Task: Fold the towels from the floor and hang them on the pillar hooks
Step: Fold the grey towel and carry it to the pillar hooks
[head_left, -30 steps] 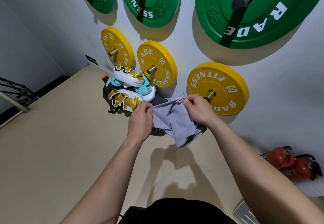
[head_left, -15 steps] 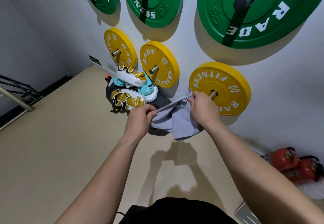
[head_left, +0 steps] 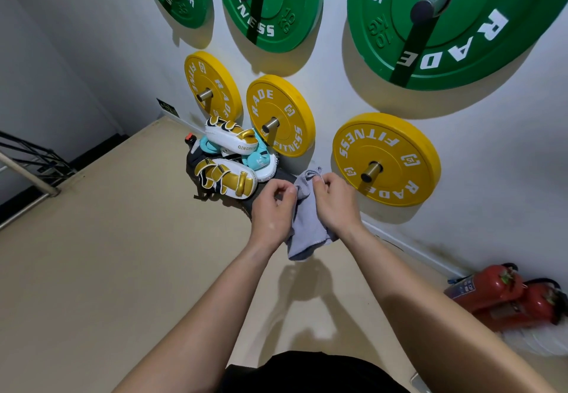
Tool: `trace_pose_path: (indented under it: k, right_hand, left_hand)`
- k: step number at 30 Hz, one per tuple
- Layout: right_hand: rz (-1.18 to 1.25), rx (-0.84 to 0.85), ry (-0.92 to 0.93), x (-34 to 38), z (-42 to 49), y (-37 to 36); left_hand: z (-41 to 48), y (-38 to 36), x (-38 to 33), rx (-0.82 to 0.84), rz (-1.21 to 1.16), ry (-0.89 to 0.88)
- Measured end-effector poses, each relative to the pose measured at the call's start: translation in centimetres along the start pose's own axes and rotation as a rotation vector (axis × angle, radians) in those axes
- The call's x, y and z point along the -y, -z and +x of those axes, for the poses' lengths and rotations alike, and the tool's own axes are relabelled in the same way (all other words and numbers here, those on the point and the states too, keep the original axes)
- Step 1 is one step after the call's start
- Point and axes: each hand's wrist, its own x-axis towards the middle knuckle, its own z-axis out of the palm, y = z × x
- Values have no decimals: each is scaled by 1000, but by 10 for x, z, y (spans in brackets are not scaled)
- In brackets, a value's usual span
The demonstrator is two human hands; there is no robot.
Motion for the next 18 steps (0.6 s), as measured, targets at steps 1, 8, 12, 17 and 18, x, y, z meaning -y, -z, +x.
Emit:
trace_pose_path:
  k: [1, 8, 12, 17, 18]
  right_hand:
    - [7, -3, -10, 0, -1, -2]
    - [211, -3, -235, -9, -4, -7]
    - [227, -88, -306, -16, 0, -4]
    - [241, -78, -323, -20, 3, -1]
    - [244, -59, -313, -18, 2, -3]
  left_hand:
    - [-1, -4, 0, 7, -12, 24]
    - [-19, -11, 4, 92, 92, -200]
    - [-20, -1, 13, 107, 152, -180]
    - [-22, 0, 10, 77, 185, -121]
    - [-22, -3, 7, 66, 181, -126]
